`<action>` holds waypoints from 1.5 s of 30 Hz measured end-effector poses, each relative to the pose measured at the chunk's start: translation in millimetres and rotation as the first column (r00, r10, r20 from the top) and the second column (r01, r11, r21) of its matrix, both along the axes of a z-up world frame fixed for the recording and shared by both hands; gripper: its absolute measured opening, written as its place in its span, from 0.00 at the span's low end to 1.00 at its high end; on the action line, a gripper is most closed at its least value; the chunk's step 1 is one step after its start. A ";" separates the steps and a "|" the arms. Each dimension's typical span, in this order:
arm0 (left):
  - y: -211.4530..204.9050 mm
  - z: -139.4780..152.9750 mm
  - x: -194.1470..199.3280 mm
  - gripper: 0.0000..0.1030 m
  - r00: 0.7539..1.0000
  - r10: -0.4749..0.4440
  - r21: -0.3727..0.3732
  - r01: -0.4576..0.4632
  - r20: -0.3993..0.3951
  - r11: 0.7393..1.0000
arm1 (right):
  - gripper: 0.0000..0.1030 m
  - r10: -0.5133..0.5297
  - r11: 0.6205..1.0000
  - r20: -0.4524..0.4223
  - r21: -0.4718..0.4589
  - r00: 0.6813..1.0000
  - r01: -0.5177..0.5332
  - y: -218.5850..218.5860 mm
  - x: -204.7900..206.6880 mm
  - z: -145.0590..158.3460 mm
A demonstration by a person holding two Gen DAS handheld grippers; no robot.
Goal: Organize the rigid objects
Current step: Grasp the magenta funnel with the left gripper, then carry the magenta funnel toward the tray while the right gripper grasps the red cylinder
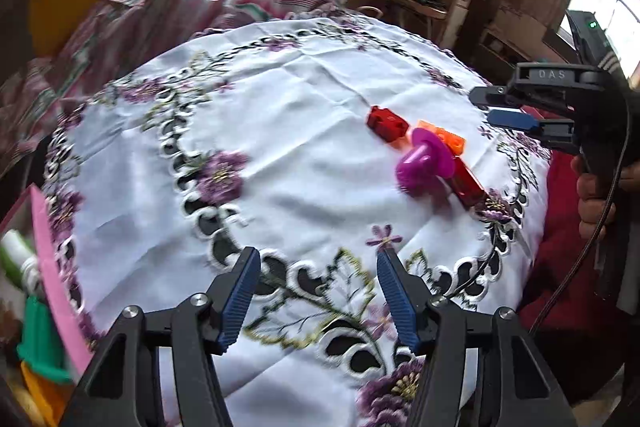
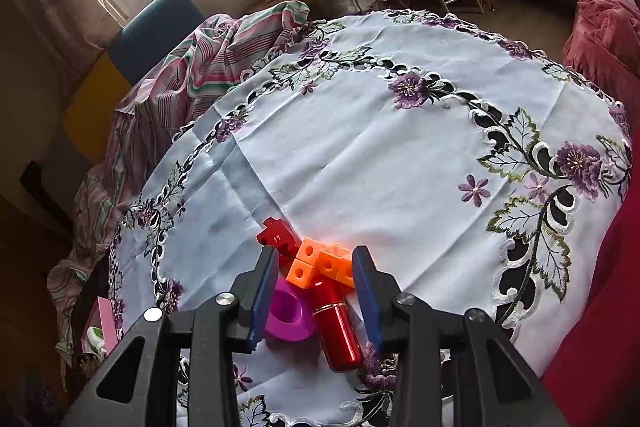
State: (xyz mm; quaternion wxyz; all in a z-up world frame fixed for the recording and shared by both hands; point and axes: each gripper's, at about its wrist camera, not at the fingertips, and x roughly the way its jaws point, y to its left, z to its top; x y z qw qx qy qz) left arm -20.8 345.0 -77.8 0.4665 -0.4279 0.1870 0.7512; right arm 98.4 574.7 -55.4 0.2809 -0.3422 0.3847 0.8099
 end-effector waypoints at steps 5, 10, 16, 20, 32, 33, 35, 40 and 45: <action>55.9 -7.8 9.3 0.60 0.985 -0.169 -0.020 0.168 -0.031 0.986 | 0.37 0.017 1.000 0.012 -0.001 1.000 -0.017 -0.8 -3.9 -1.3; 95.1 -15.8 12.4 0.60 0.958 -0.285 -0.029 0.284 -0.034 0.958 | 0.37 0.024 0.999 0.015 -0.026 1.000 -0.024 1.5 -4.9 -5.6; 120.9 -19.3 10.4 0.60 0.928 -0.366 -0.032 0.365 -0.066 0.931 | 0.37 0.008 0.999 -0.001 -0.042 1.000 -0.008 3.5 -1.2 -5.7; 133.2 -26.1 6.1 0.60 0.918 -0.395 -0.023 0.394 -0.047 0.919 | 0.37 -0.030 0.996 -0.037 -0.083 0.999 0.027 10.5 6.7 -7.4; 118.2 -28.7 -1.3 0.31 0.953 -0.298 0.025 0.297 0.048 0.955 | 0.36 -0.007 0.997 -0.002 -0.080 1.000 0.007 8.5 -0.4 -12.0; 111.9 -26.9 -2.9 0.31 0.960 -0.273 0.027 0.272 0.059 0.962 | 0.36 0.002 0.996 0.006 -0.084 1.000 -0.002 8.2 -2.3 -13.4; 97.7 -22.9 -3.3 0.31 0.971 -0.233 0.035 0.232 0.046 0.972 | 0.36 0.026 0.994 0.024 -0.104 0.999 -0.023 6.8 -6.8 -18.1; 62.3 -15.1 -1.5 0.31 0.991 -0.136 0.026 0.135 -0.001 0.990 | 0.36 0.111 0.988 0.092 -0.118 0.990 -0.100 -3.9 -20.9 -27.9; 27.9 -6.7 -1.0 0.31 1.000 -0.020 0.033 0.021 -0.007 0.999 | 0.34 0.175 0.982 0.168 -0.104 0.970 -0.159 -15.0 -32.1 -34.8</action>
